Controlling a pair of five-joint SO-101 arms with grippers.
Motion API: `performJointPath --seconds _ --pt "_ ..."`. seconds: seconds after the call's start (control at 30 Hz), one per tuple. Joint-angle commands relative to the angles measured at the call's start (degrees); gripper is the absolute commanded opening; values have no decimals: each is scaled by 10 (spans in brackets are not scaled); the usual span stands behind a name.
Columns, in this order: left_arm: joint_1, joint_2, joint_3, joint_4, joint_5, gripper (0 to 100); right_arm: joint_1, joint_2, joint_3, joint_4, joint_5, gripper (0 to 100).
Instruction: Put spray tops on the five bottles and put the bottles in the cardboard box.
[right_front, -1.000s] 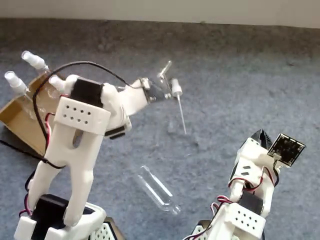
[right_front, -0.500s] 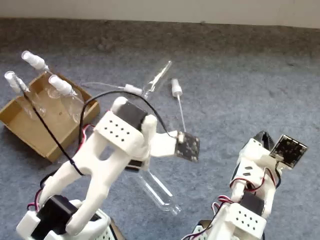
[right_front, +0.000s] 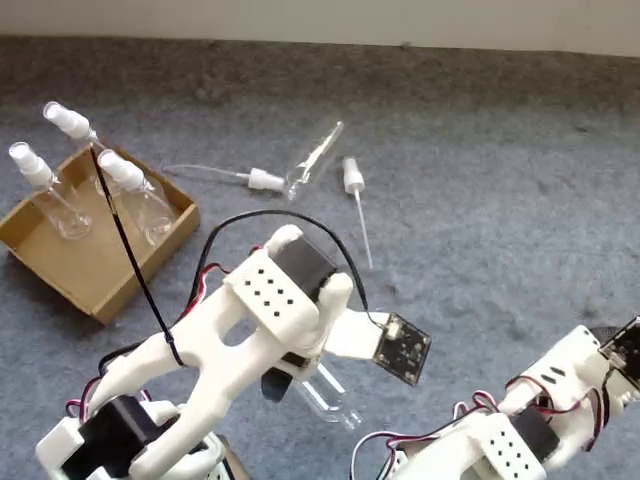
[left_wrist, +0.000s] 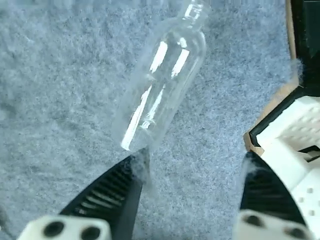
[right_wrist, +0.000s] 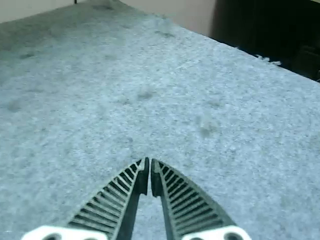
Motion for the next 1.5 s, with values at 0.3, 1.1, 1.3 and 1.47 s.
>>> performJointPath --seconds 0.3,1.1,1.3,1.47 --pt "43 -20 105 -156 -8 281 88 -7 76 -1 69 5" --pt "40 -20 279 -408 101 277 89 -7 76 1 69 5" --pt "40 -19 282 -407 153 277 89 -5 76 1 69 5" --pt "40 -19 283 -405 171 277 90 -4 76 1 69 5"
